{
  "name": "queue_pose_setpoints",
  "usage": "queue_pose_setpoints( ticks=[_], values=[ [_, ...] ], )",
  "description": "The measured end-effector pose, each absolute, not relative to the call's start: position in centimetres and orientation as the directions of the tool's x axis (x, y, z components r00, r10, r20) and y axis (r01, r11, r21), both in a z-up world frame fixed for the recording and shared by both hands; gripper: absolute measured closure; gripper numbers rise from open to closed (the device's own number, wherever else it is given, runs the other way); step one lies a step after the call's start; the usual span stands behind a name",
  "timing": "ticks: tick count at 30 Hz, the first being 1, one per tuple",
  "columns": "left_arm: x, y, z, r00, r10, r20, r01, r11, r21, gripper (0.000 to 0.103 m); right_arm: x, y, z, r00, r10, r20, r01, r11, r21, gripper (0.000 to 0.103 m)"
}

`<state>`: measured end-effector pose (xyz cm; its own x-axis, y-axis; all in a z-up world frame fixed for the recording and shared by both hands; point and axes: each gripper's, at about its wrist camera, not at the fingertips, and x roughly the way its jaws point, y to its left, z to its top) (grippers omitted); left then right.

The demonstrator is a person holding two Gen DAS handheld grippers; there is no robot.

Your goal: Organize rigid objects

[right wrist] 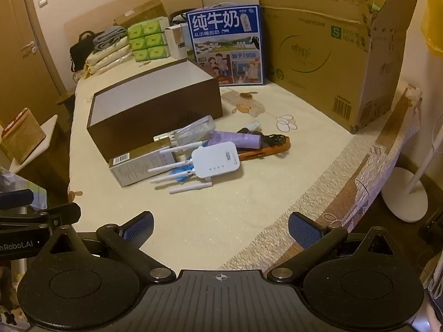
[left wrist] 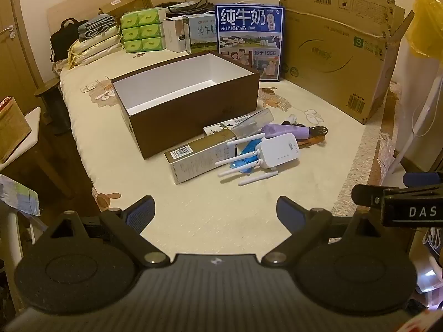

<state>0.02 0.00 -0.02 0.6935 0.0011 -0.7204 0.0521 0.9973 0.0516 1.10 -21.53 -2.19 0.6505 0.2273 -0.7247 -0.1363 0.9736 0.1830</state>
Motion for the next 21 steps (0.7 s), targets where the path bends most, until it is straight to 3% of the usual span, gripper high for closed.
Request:
queue_pose_setpoints(
  ticks=[21],
  values=[
    [-0.05,0.14,0.36,0.696,0.001,-0.718,0.053,0.997,0.053,0.01,1.08,-21.55,-2.03,0.657,0.226,-0.719,-0.137,0.974,0.181,0.002]
  ],
)
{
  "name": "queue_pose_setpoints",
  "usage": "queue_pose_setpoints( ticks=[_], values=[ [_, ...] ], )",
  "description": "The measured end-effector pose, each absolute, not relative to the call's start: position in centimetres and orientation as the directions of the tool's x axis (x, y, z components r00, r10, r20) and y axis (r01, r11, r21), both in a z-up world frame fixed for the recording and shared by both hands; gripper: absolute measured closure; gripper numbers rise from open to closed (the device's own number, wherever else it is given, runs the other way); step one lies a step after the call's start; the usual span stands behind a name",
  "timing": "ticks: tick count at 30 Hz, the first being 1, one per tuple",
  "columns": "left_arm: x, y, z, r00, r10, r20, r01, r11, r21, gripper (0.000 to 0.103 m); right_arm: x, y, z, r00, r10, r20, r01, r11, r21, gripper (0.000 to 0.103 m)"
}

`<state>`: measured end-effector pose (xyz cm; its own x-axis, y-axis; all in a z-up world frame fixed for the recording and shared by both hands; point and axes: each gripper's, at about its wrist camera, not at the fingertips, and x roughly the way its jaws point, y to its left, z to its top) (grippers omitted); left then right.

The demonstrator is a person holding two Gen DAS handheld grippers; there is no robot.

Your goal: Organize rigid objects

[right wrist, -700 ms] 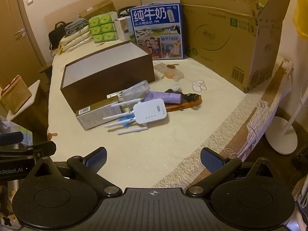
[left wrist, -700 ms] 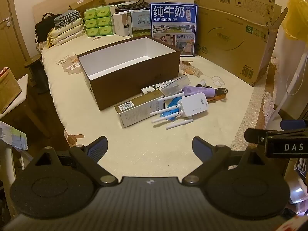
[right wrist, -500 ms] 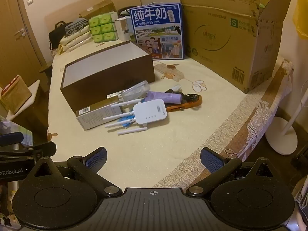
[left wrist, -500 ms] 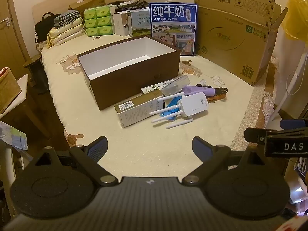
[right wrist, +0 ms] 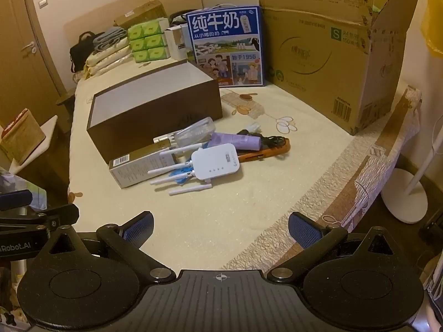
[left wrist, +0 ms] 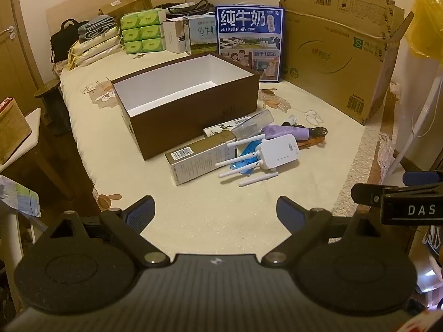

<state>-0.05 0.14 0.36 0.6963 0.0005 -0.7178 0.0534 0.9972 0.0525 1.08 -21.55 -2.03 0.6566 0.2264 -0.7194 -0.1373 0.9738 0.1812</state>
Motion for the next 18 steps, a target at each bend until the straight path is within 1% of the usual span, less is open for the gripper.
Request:
queue_pose_setpoints(
  ticks=[18],
  values=[
    [-0.08,-0.17,0.5,0.698,0.0,-0.716,0.054,0.997,0.053,0.01,0.77,-21.85,-1.88,0.658,0.226,-0.718,-0.134,0.974,0.184,0.002]
  ],
)
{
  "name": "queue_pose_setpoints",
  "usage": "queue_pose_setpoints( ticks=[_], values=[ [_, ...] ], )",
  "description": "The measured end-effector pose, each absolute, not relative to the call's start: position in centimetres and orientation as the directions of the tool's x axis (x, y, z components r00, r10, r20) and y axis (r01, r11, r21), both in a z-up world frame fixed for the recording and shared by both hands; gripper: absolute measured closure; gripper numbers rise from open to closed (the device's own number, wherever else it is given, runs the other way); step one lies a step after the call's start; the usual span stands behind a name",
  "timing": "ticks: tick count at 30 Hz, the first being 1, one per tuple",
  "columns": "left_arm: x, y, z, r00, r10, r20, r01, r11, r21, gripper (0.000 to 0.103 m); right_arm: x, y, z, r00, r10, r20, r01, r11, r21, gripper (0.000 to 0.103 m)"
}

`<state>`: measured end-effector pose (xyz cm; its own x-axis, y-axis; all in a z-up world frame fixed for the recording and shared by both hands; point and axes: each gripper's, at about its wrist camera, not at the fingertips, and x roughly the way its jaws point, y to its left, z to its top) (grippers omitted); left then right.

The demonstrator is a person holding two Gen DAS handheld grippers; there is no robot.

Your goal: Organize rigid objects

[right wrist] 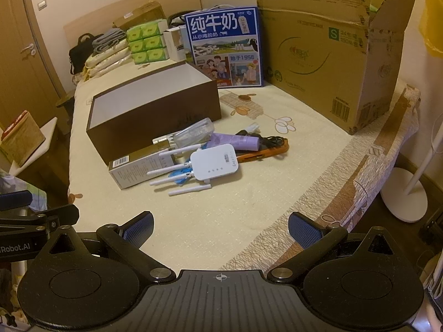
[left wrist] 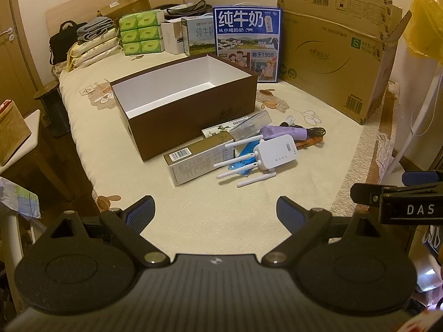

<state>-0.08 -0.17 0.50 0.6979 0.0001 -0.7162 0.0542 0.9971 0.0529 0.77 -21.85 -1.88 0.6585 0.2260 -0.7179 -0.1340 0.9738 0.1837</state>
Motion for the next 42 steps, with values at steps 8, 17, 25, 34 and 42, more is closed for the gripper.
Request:
queue_pose_setpoints(
  ticks=[8,17,25,34,42],
  values=[
    [-0.1,-0.2,0.5,0.698,0.001,-0.716,0.054,0.997,0.054,0.01,0.8,-21.9,-2.0,0.659,0.227,-0.717,-0.134,0.973,0.186,0.002],
    [-0.1,-0.5,0.7,0.697,0.002,-0.717,0.053,0.997,0.054,0.01,1.1,-21.9,-2.1,0.657,0.228,-0.718,-0.134,0.973,0.186,0.002],
    [-0.1,-0.5,0.8,0.696,0.001,-0.718,0.054,0.997,0.054,0.01,1.0,-21.8,-2.3,0.657,0.227,-0.719,-0.133,0.973,0.186,0.002],
    [0.2,-1.4,-0.4,0.694,0.001,-0.72,0.056,0.997,0.055,0.01,1.4,-21.7,-3.0,0.65,0.228,-0.725,-0.131,0.973,0.189,0.002],
    [0.9,-1.5,-1.2,0.685,-0.001,-0.728,0.056,0.997,0.051,0.01,2.0,-21.8,-3.3,0.642,0.228,-0.732,-0.126,0.973,0.192,0.002]
  ],
)
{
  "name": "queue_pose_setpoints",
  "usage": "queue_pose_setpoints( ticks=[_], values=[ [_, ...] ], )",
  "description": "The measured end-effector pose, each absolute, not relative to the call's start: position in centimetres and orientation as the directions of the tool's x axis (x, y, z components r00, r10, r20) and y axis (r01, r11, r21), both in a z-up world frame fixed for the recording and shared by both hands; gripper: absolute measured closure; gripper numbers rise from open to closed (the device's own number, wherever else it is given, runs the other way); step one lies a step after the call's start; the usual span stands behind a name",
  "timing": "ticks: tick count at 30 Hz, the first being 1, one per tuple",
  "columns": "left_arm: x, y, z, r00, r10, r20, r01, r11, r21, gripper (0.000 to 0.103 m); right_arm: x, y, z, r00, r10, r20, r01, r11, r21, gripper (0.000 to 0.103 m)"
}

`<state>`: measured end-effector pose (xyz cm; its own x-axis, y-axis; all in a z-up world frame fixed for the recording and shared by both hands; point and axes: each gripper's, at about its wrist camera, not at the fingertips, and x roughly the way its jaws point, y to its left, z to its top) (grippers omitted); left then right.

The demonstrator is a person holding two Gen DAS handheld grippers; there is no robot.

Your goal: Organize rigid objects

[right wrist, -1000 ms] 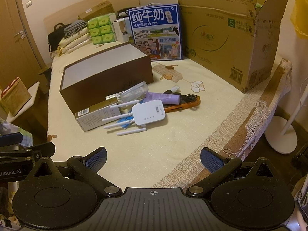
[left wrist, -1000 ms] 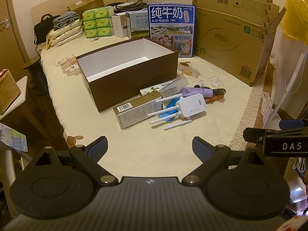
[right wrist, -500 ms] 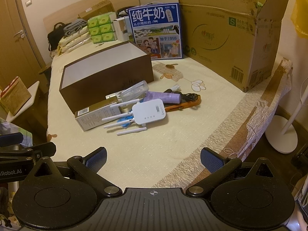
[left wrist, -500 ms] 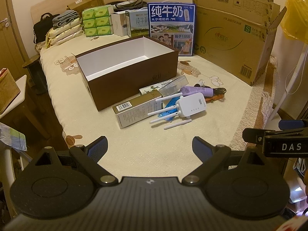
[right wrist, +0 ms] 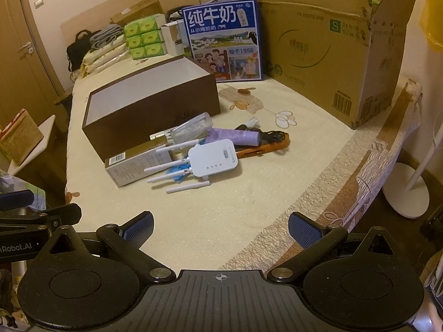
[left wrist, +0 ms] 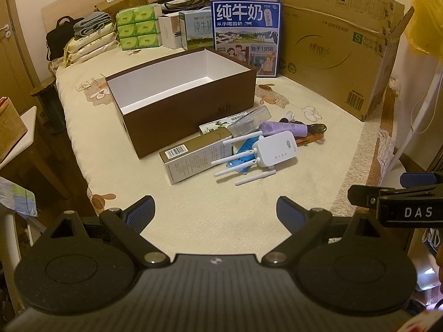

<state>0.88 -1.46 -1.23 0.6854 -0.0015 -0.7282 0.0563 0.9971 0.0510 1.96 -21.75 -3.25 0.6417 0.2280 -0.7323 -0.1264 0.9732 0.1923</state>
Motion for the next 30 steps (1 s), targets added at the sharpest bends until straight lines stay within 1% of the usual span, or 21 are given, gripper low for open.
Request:
queue_pose_setpoints(
  ticks=[23,30],
  values=[
    [3.1,-0.8,-2.2,0.66,0.008,-0.751,0.058,0.996,0.061,0.01,3.7,-22.2,-4.2,0.623,0.225,-0.749,-0.113,0.974,0.199,0.002],
    [4.6,-1.0,-3.0,0.649,0.006,-0.761,0.067,0.996,0.066,0.01,5.0,-22.8,-5.3,0.64,0.227,-0.734,-0.097,0.971,0.217,0.002]
  ],
)
